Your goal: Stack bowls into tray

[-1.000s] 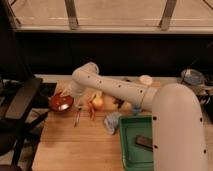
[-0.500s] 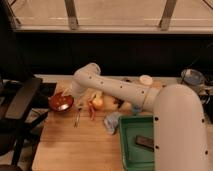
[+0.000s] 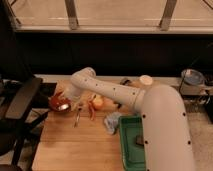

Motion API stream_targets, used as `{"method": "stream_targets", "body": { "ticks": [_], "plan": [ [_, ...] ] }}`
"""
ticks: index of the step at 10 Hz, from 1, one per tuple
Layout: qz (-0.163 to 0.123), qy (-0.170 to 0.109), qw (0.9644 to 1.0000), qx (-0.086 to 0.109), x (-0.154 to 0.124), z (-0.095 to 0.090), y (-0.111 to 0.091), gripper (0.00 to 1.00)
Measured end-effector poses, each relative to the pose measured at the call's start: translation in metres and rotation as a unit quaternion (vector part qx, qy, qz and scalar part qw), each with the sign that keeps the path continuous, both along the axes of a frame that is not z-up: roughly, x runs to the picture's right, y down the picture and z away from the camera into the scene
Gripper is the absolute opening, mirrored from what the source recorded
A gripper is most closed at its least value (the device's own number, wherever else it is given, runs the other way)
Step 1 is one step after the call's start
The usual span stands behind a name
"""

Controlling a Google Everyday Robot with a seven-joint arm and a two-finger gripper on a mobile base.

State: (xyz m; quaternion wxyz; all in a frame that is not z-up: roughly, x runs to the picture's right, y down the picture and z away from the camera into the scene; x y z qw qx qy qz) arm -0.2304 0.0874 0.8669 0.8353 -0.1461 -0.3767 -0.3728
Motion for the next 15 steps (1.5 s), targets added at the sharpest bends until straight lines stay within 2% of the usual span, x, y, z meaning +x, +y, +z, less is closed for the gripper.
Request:
{"method": "stream_targets", "body": {
  "ticks": [1, 2, 3, 6, 7, 9, 11, 13, 15],
  "plan": [
    [0.005, 0.0, 0.9999, -0.012, -0.004, 0.005, 0.004, 0.6],
    [0.007, 0.0, 0.9998, -0.017, -0.007, 0.008, 0.006, 0.52],
    [0.008, 0.0, 0.9999, -0.014, -0.008, 0.007, 0.005, 0.39],
    [0.015, 0.014, 0.9998, 0.005, 0.0, -0.007, -0.009, 0.12],
    [0.016, 0.021, 0.9996, 0.007, 0.004, -0.01, -0.01, 0.08],
    [0.032, 0.043, 0.9984, 0.018, 0.029, -0.017, -0.016, 0.08],
    [0.061, 0.067, 0.9952, 0.037, 0.066, -0.036, -0.031, 0.08],
    [0.096, 0.093, 0.9898, 0.051, 0.114, -0.063, -0.05, 0.08],
    [0.123, 0.123, 0.9834, 0.051, 0.162, -0.092, -0.063, 0.08]
  ]
}}
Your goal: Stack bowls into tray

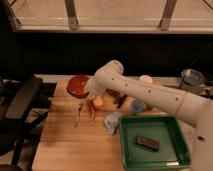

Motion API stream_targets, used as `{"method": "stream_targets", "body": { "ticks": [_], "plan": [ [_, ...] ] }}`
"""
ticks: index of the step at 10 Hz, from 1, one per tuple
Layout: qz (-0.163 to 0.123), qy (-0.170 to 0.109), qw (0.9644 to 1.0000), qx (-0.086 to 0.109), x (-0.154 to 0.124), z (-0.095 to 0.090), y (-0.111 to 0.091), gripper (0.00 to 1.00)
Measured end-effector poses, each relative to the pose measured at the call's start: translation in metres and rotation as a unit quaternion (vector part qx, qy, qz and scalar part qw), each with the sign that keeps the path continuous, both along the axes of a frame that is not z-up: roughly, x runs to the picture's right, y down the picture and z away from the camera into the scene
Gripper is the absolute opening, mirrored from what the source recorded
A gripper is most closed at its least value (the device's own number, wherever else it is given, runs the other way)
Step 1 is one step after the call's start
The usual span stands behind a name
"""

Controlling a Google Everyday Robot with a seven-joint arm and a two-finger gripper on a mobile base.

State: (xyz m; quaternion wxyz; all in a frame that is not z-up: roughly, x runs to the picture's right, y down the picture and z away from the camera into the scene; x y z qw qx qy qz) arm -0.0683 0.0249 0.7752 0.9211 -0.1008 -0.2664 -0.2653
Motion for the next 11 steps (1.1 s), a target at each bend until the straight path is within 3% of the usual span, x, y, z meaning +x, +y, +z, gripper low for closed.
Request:
{"method": "stream_targets", "body": {
  "ticks": [2, 4, 6, 9, 11],
  "plan": [
    [0.024, 0.037, 0.9989, -0.015, 0.045, -0.028, 0.0, 0.08],
    [0.052, 0.079, 0.9947, -0.04, 0.081, -0.064, 0.02, 0.08],
    [0.084, 0.114, 0.988, -0.062, 0.11, -0.094, 0.047, 0.08],
    [0.134, 0.159, 0.9742, -0.088, 0.137, -0.138, 0.091, 0.08],
    [0.142, 0.167, 0.9713, -0.093, 0.14, -0.145, 0.099, 0.08]
  ]
}}
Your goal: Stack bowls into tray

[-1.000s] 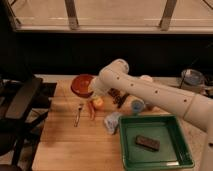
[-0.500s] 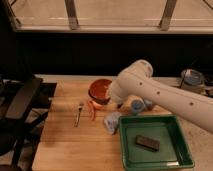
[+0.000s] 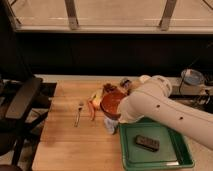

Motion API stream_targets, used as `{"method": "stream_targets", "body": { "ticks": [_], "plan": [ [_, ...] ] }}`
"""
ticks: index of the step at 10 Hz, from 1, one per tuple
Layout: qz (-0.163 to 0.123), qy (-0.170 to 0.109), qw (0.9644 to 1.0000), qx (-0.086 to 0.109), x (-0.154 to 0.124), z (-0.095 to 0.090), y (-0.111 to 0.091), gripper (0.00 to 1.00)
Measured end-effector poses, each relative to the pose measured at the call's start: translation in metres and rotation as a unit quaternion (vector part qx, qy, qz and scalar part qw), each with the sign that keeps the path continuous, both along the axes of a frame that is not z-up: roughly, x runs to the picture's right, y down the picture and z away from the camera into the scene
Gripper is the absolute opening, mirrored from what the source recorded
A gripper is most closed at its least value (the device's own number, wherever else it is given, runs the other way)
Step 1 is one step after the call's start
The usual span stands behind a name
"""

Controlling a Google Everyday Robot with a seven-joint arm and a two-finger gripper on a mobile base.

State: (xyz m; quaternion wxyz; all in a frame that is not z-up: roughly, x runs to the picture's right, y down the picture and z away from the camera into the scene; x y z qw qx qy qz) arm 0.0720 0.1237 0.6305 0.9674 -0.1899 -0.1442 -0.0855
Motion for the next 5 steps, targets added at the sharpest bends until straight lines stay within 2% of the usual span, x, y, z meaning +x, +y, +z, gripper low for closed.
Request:
{"method": "stream_targets", "body": {
  "ticks": [5],
  "plan": [
    [-0.003, 0.0, 1.0, -0.001, 0.0001, 0.0014, -0.0012, 0.08]
  ]
}}
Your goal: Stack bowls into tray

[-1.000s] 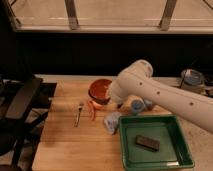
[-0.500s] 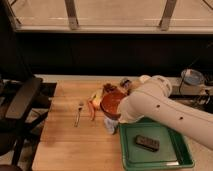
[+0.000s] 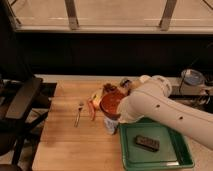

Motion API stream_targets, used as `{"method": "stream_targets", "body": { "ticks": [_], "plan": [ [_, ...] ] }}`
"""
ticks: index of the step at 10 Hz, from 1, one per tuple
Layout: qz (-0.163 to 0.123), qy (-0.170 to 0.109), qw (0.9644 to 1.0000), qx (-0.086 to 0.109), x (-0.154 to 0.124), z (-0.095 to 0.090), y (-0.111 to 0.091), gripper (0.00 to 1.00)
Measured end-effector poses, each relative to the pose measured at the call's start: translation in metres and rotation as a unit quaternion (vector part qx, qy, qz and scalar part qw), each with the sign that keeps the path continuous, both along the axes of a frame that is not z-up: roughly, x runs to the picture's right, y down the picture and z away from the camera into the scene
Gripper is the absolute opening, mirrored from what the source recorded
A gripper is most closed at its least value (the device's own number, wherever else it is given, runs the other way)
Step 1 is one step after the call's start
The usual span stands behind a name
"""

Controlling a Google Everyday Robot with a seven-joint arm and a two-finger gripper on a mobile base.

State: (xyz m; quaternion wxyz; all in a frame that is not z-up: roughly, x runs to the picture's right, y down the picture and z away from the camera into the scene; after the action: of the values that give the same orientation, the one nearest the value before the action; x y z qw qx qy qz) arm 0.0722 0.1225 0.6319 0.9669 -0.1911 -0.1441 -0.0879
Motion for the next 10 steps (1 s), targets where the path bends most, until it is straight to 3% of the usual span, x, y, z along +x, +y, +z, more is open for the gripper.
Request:
{"method": "stream_targets", "body": {
  "ticks": [2, 5, 8, 10],
  "plan": [
    [0.01, 0.007, 0.9999, -0.008, 0.01, 0.005, 0.001, 0.08],
    [0.045, 0.046, 0.9978, -0.019, 0.066, 0.001, 0.016, 0.08],
    [0.081, 0.102, 0.991, -0.029, 0.137, -0.012, 0.04, 0.08],
    [0.106, 0.139, 0.9839, -0.034, 0.177, -0.02, 0.059, 0.08]
  ]
}}
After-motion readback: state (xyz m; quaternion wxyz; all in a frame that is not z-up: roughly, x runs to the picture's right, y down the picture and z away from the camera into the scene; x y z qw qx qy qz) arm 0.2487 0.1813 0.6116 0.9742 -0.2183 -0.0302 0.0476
